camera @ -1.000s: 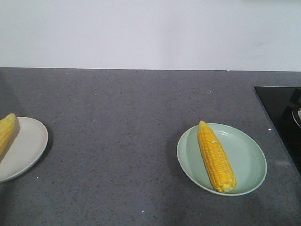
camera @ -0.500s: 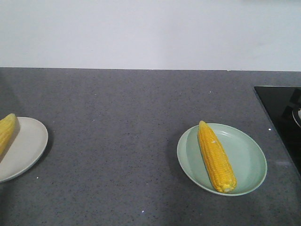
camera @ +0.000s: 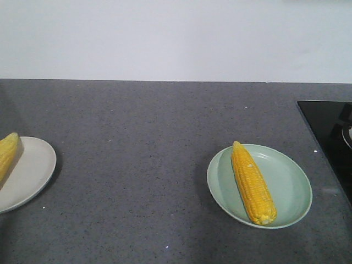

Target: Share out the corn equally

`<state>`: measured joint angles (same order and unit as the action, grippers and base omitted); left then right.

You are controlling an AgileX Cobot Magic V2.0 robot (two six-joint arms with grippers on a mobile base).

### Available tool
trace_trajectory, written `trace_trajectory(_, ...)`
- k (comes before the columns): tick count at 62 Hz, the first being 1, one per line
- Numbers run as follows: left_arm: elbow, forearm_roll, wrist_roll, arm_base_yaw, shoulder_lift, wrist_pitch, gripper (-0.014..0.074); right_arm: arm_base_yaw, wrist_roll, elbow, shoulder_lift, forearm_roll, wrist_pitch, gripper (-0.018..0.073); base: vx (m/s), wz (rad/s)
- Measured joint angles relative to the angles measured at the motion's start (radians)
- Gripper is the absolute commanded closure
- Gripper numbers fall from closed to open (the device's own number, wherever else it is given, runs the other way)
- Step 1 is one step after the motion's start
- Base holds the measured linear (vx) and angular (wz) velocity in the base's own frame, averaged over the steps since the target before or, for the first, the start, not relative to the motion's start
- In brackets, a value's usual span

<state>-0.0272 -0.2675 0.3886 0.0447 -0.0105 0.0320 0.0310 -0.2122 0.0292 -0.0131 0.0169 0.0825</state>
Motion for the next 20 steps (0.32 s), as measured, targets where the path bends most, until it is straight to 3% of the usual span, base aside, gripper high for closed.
trace_trajectory(20, 0.0, 0.0, 0.0, 0.0, 0.0, 0.0, 0.0603, 0.0, 0.0, 0.0, 0.0, 0.0, -0.001, 0.0564, 0.0, 0.0)
